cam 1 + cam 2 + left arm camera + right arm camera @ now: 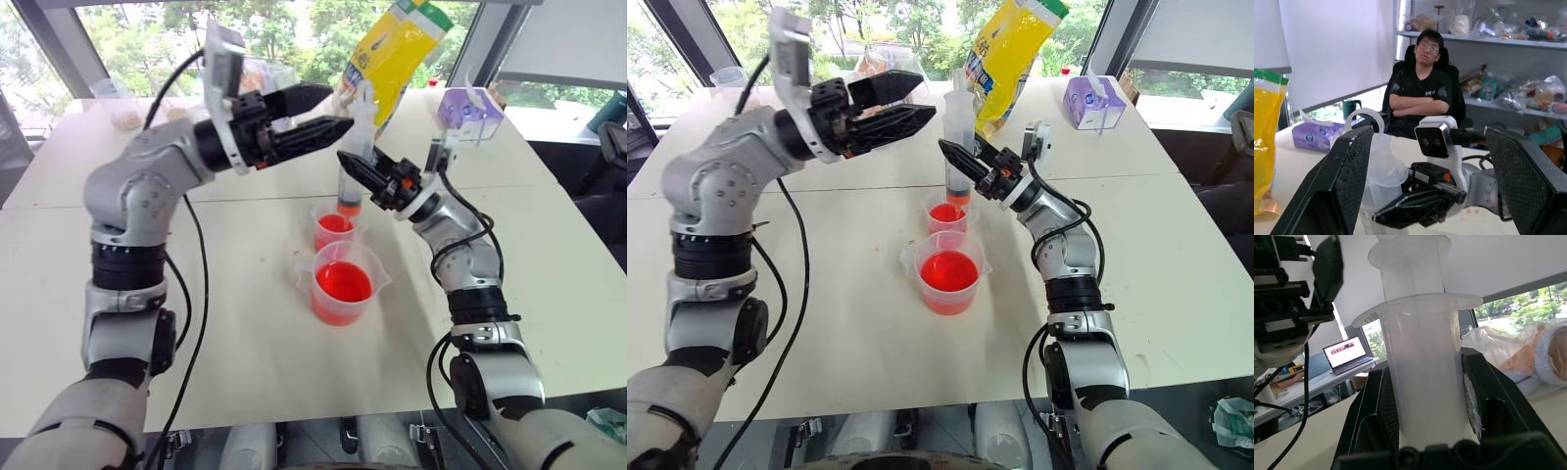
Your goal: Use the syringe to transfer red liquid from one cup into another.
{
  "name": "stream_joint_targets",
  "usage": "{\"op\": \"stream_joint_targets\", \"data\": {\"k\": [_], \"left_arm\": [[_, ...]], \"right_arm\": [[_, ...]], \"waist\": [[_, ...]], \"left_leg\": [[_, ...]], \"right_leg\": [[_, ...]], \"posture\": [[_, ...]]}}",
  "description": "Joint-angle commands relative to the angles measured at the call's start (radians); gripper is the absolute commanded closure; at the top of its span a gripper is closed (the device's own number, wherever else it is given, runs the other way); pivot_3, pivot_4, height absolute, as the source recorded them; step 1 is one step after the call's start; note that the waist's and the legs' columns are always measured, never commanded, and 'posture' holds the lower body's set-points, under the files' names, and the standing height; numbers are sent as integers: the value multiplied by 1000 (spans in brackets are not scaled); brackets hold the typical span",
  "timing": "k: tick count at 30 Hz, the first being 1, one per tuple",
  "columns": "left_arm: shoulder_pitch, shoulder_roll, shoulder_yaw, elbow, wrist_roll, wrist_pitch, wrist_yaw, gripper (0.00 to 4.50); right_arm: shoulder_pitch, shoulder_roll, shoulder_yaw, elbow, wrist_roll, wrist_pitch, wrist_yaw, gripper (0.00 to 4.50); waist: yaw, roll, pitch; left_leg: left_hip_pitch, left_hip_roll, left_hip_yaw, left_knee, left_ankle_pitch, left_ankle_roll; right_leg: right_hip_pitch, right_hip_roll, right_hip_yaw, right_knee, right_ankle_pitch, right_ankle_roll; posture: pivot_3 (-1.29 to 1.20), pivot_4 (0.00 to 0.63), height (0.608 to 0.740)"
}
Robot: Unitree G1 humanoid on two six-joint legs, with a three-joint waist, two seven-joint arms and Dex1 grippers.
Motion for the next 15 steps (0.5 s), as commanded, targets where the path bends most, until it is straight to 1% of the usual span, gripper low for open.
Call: {"op": "stream_joint_targets", "data": {"k": [1, 10, 15], "left_arm": [[-43, -17, -10, 18, 28, -46, -8, 766], [-93, -68, -59, 125, 108, -109, -43, 766], [-118, -87, -69, 157, 126, -121, -64, 766]], "right_arm": [[-8, 4, 2, -68, 1, -9, 2, 3110], [5, 1, 16, -95, -12, -7, 8, 3110], [10, 2, 22, -96, -21, -12, 13, 3110]], "waist": [[0, 0, 0], [2, 0, 0], [2, 0, 0]], "left_leg": [[0, 0, 0, 0, 0, 0], [0, 0, 0, 0, 0, 0], [0, 0, 0, 0, 0, 0]], "right_leg": [[0, 0, 0, 0, 0, 0], [0, 0, 0, 0, 0, 0], [0, 0, 0, 0, 0, 0]], "posture": [[0, 150, 740], [0, 150, 740], [0, 150, 740]]}}
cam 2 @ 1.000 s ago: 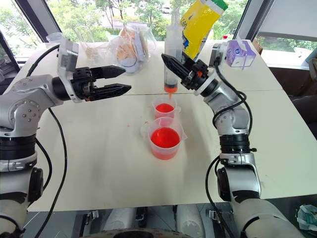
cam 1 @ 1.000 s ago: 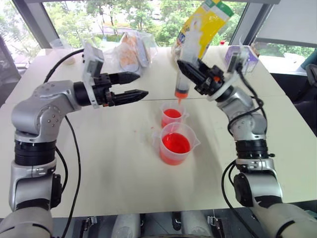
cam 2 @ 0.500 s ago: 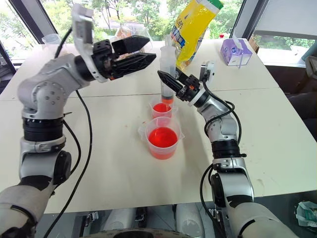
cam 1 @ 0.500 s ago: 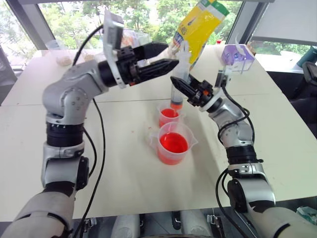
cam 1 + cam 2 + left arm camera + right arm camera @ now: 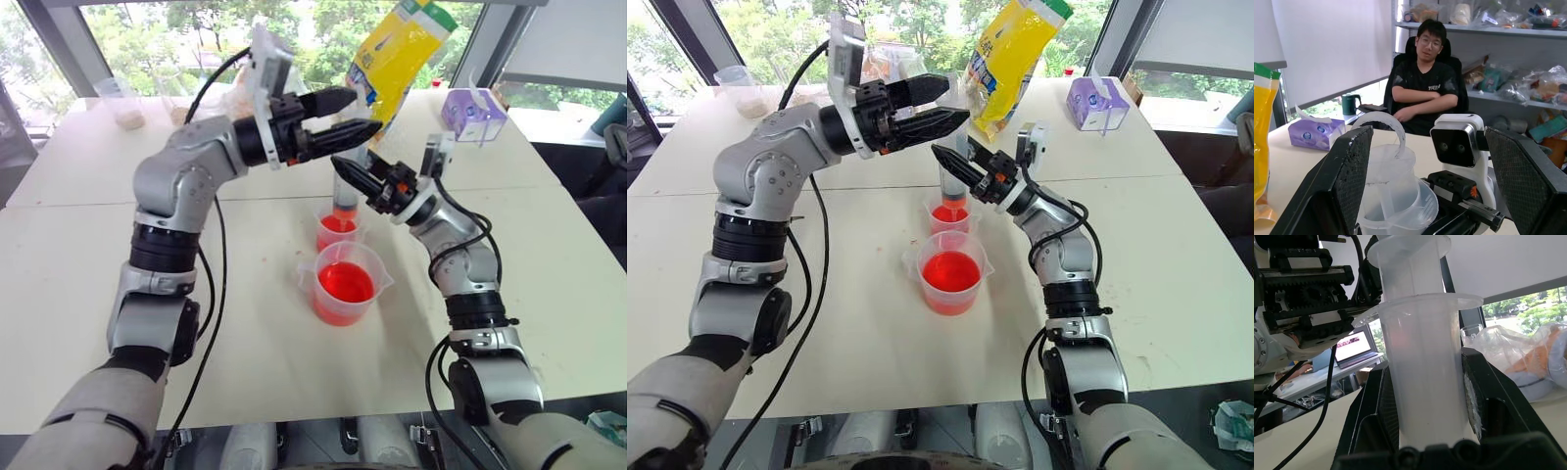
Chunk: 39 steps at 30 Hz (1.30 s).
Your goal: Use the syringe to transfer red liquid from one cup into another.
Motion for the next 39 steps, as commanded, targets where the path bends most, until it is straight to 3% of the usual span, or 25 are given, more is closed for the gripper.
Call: {"op": "stream_joint_targets", "data": {"k": [1, 2, 5, 10, 11, 39], "left_arm": [[-37, -14, -13, -1, 14, -20, -20, 766], [-39, -17, -14, 4, 18, -19, -23, 766], [-46, -26, -14, 19, 29, -17, -24, 1580], [-44, -33, -14, 22, 42, -16, -28, 4152], [-43, -34, -14, 22, 45, -16, -29, 4467], [87, -3, -79, -33, 137, -40, -53, 4467]], "right_arm": [[-7, 1, 6, -61, -1, -14, 11, 3110], [-7, 1, 6, -61, -3, -14, 12, 3110], [-8, 2, 4, -61, -5, -15, 12, 3110], [-10, 3, 3, -59, -7, -15, 16, 3110], [-11, 3, 3, -60, -7, -14, 17, 3110], [-86, -9, -42, -141, 42, 59, -7, 3110]], "waist": [[0, 0, 0], [0, 0, 0], [0, 0, 0], [-1, 0, 0], [0, 0, 0], [0, 0, 0]], "left_leg": [[0, 0, 0, 0, 0, 0], [0, 0, 0, 0, 0, 0], [0, 0, 0, 0, 0, 0], [0, 0, 0, 0, 0, 0], [0, 0, 0, 0, 0, 0], [0, 0, 0, 0, 0, 0]], "right_leg": [[0, 0, 0, 0, 0, 0], [0, 0, 0, 0, 0, 0], [0, 0, 0, 0, 0, 0], [0, 0, 0, 0, 0, 0], [0, 0, 0, 0, 0, 0], [0, 0, 0, 0, 0, 0]], "posture": [[0, 150, 740], [0, 150, 740], [0, 150, 740], [0, 150, 740], [0, 150, 740], [0, 150, 740]]}}
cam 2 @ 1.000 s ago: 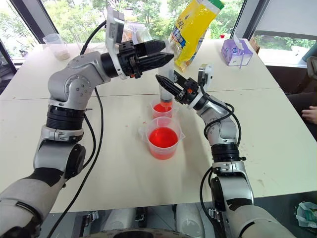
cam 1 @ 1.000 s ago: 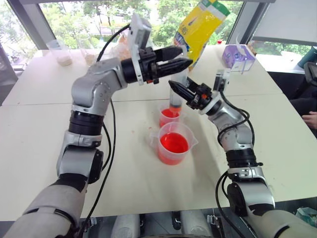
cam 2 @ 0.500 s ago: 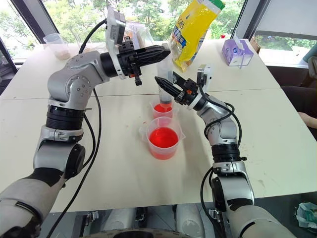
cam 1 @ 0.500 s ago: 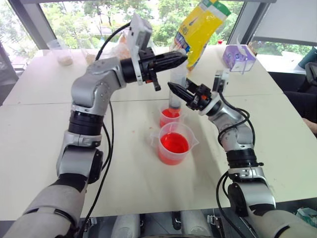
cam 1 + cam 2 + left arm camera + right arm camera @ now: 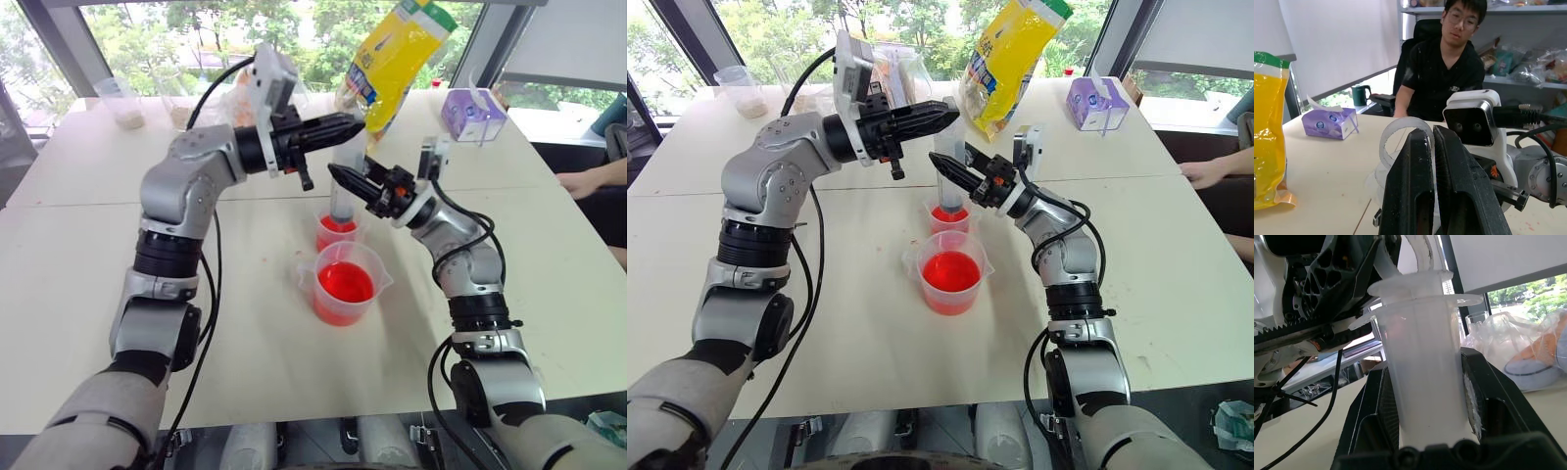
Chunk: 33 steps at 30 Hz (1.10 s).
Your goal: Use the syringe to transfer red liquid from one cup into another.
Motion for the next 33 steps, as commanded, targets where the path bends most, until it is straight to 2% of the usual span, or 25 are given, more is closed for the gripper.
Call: {"op": "stream_joint_targets", "data": {"k": [1, 10, 13, 15, 19, 20, 21, 29, 33], "left_arm": [[31, 1, -63, -12, 27, 14, -21, 4467], [1, 16, -22, -4, -2, 38, -8, 4467], [-21, 24, 11, 1, -21, 62, 5, 3513], [-29, 34, 27, -3, -25, 67, 12, 2692], [-33, 70, 66, -12, -35, 68, 23, 617], [-32, 84, 77, -17, -40, 69, 24, 245], [-29, 100, 87, -24, -46, 69, 21, 63], [53, 246, 174, -141, -143, 159, -10, 63], [111, 285, 179, -206, -174, 192, -14, 63]], "right_arm": [[-97, 0, -46, -99, 59, -17, -14, 3110], [-85, 7, -38, -89, 54, -6, -6, 3110], [-71, 11, -28, -89, 50, -4, -1, 3110], [-64, 12, -22, -90, 49, -1, 2, 3110], [-61, 15, -20, -84, 49, 1, 4, 3110], [-61, 15, -20, -81, 49, 1, 4, 3110], [-61, 16, -21, -80, 50, 2, 4, 3110], [-68, 14, -28, -65, 56, 6, -2, 3110], [-75, 9, -35, -66, 61, 11, -7, 3110]], "waist": [[0, 0, 0], [0, 0, 0], [0, 0, 0], [0, 0, 0], [0, 0, 0], [-4, 0, 0], [-5, 0, 0], [-3, 0, 0], [2, 0, 0]], "left_leg": [[0, 0, 0, 0, 0, 0], [0, 0, 0, 0, 0, 0], [0, 0, 0, 0, 0, 0], [0, 0, 0, 0, 0, 0], [0, 0, 0, 0, 0, 0], [0, 0, 0, 0, 0, 0], [0, 0, 0, 0, 0, 0], [0, 1, 0, -1, 0, 0], [0, 1, 0, -1, 0, 0]], "right_leg": [[0, 0, 0, 0, 0, 0], [0, 0, 0, 0, 0, 0], [0, 0, 0, 0, 0, 0], [0, 0, 0, 0, 0, 0], [0, 0, 0, 0, 0, 0], [0, 0, 0, 0, 0, 0], [0, 0, 0, 0, 0, 0], [-1, 0, 0, 0, 0, 0], [-1, 0, 0, 0, 0, 0]], "posture": [[0, 150, 740], [0, 150, 740], [0, 150, 740], [0, 150, 740], [0, 150, 740], [0, 150, 740], [0, 150, 740], [0, 150, 740], [0, 150, 740]]}}
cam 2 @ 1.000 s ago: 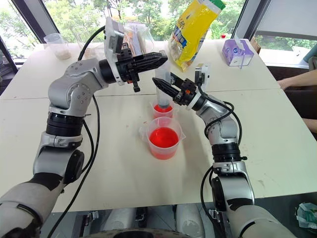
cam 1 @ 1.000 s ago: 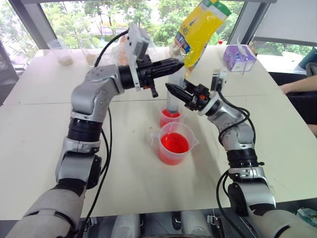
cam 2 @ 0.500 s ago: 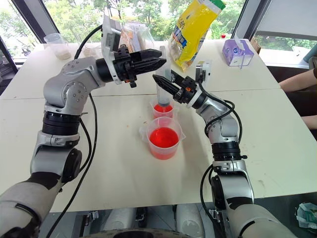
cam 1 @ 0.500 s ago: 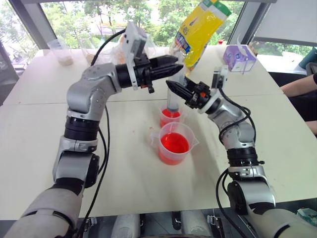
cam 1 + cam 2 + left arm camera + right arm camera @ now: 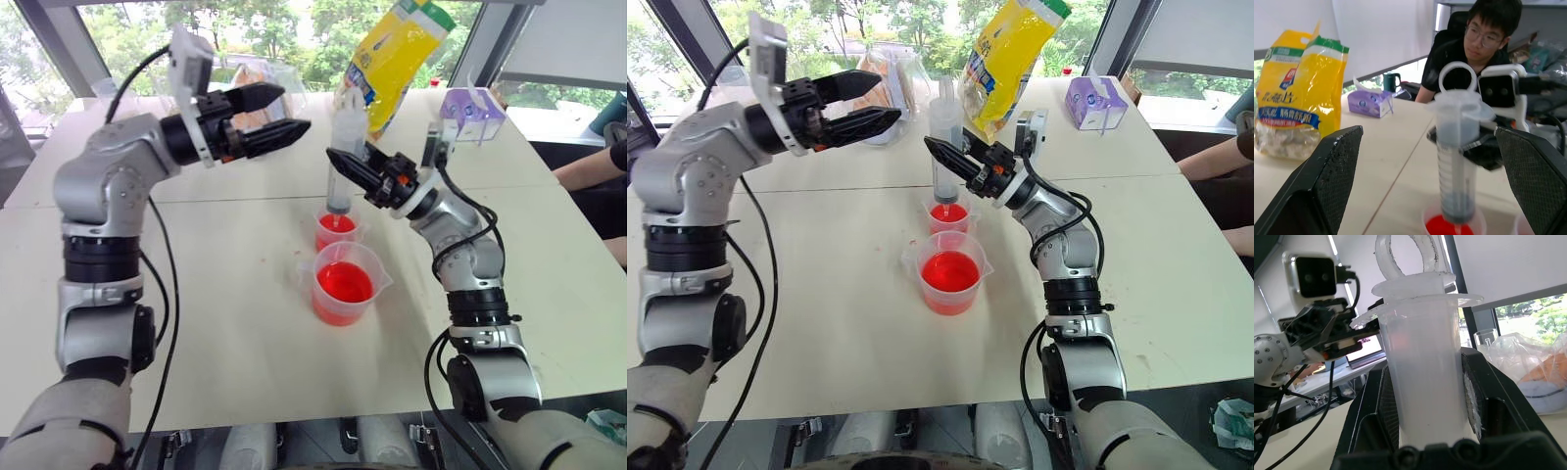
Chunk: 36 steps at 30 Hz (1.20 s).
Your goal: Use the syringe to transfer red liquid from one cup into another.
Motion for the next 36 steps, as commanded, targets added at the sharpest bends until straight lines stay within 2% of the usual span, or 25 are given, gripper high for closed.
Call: {"op": "stream_joint_targets", "data": {"k": [1, 3, 6, 8, 12, 14, 17, 21, 30, 32, 33, 36], "left_arm": [[35, 21, 17, -94, -40, 22, 1, 63], [75, 16, 7, -134, -38, 23, 22, 63], [116, 14, -12, -176, -25, 12, 41, 63], [141, 13, -10, -201, -38, 23, 51, 63], [212, 22, -27, -261, -42, 26, 48, 63], [234, 15, -24, -285, -60, 35, 53, 63], [252, 4, -25, -303, -73, 36, 67, 63], [265, -7, -35, -314, -79, 34, 82, 63], [289, 8, -42, -340, -93, 50, 88, 63], [305, 13, -44, -357, -100, 58, 90, 0], [311, 15, -45, -365, -104, 63, 92, 0], [321, 17, -44, -383, -116, 77, 100, 0]], "right_arm": [[-49, -12, -24, -34, 19, -5, -11, 3110], [-82, -33, -50, -61, 25, 22, -66, 3110], [-133, -91, -99, -129, 46, 170, -228, 3110], [-166, -145, -138, -196, 87, 335, -351, 3110], [-216, -266, -233, -308, 204, 791, -617, 3110], [-214, -308, -265, -337, 226, 978, -703, 3110], [-137, -391, -265, -370, 223, 1152, -717, 3110], [1, -463, -246, -371, 196, 1271, -697, 3110], [134, -469, -190, -293, 106, 1284, -670, 3110], [154, -475, -175, -280, 88, 1256, -654, 2088], [161, -478, -169, -274, 79, 1243, -647, 1779], [163, -479, -171, -269, 67, 1230, -628, 206]], "waist": [[1, 0, 0], [-1, 0, 0], [1, 0, 0], [2, 0, 0], [1, 0, 0], [1, 0, 0], [2, 0, 0], [5, 0, 0], [0, 0, 0], [1, 0, 0], [1, 0, 0], [1, 0, 0]], "left_leg": [[0, 0, 0, 0, 0, 0], [0, 0, 0, 0, 0, 0], [0, 0, 0, 0, 0, 0], [0, 0, -1, 0, 0, 0], [-1, 0, 0, -1, 0, 0], [-1, 0, 0, -1, 0, 0], [-1, 0, 0, -1, 0, 0], [-1, -1, 0, -1, -1, 1], [0, 0, 1, -1, -1, 2], [-1, 0, 1, -1, -1, 2], [-1, 0, 1, -1, -1, 2], [-1, -1, 1, -1, -1, 2]], "right_leg": [[0, 0, 0, 0, 0, 0], [0, -1, 0, 0, 0, 0], [0, -1, 0, 0, 0, 0], [0, -1, 0, 0, 0, 0], [-1, -2, 1, 0, 0, -1], [-1, -2, 1, -1, 0, -1], [-1, -2, 1, -1, 0, -2], [0, -2, 1, -2, 0, -2], [-1, 2, 1, -2, 0, -1], [-1, 1, 2, -2, 0, -1], [-1, 1, 2, -2, 0, -1], [-1, 1, 2, -2, 0, -1]], "posture": [[0, 150, 740], [0, 150, 740], [0, 150, 740], [0, 150, 740], [0, 150, 740], [0, 150, 740], [0, 150, 740], [0, 150, 740], [0, 150, 740], [0, 150, 740], [0, 150, 740], [0, 150, 740]]}}
